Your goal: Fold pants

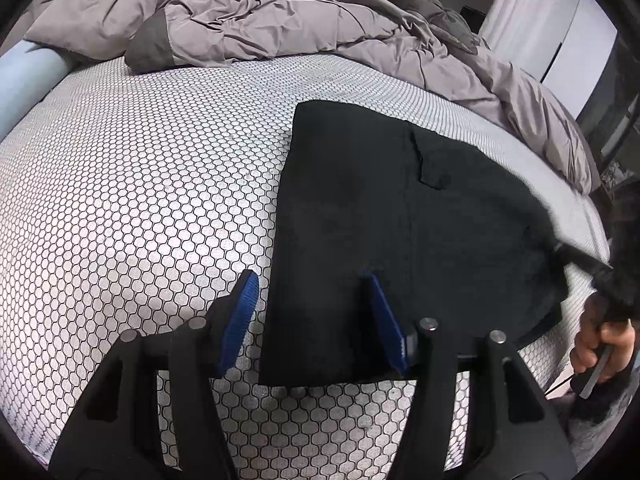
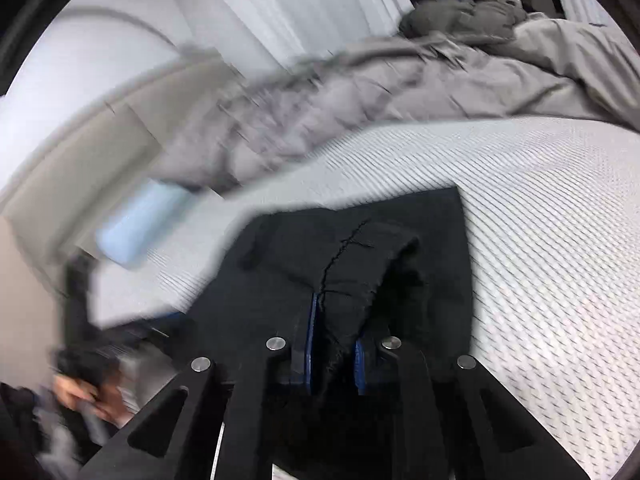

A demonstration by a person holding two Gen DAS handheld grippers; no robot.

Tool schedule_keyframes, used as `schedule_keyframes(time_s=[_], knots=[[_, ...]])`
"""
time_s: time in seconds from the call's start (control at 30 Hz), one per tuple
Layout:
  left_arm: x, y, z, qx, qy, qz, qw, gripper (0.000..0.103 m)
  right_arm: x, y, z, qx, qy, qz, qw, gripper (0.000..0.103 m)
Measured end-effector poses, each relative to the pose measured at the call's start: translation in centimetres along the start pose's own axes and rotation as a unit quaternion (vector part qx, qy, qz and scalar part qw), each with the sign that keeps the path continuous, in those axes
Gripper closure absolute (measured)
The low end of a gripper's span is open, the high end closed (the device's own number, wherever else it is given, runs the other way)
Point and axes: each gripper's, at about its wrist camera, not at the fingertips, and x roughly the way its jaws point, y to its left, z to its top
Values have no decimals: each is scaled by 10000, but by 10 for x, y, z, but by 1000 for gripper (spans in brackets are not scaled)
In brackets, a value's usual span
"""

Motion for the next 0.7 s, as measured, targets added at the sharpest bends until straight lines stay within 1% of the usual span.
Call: schedule_keyframes(time_s=[0.03,0.07,0.13,0.17,0.2,0.23,0.3,0.37,0.43,0.47,0.5,0.53,0.63,0.7], knots=[[0,-1,0,15,14,-4,10000,47,9,-9,-7,80,224,-182,9996,78],[0,-1,-1,20,18,6,10000,47,11,-12,-8,156,255,-116,9995,77],[-1,-2,-1,41,7,21,10000,47,1,-16,-8,217,191,88,9995,72],[-2,-2,-1,49,-3,26,10000,47,-3,-19,-9,265,163,142,9994,66],[-3,-1,0,46,-22,30,10000,47,-8,-23,-10,333,141,184,9992,56],[-3,0,0,45,-29,28,10000,47,-13,-28,-12,443,110,261,9986,54],[-3,0,0,40,-18,22,10000,47,-19,-35,-12,650,85,498,9966,54],[-1,0,0,35,9,26,10000,47,-22,-37,-13,802,-24,841,9932,54],[1,-1,0,39,21,38,10000,47,-11,-31,-13,829,154,989,9915,55],[1,-2,0,34,22,44,10000,47,-7,-29,-14,777,226,843,9931,60],[1,-2,0,31,20,41,10000,47,-7,-25,-15,647,225,712,9951,78],[1,-2,0,31,15,44,10000,47,-10,-18,-15,442,152,663,9967,80],[2,-2,0,26,18,44,10000,47,-32,0,-17,-73,-246,510,9984,95],[3,-1,0,21,32,26,10000,47,-43,4,-19,-186,-349,569,9976,97]])
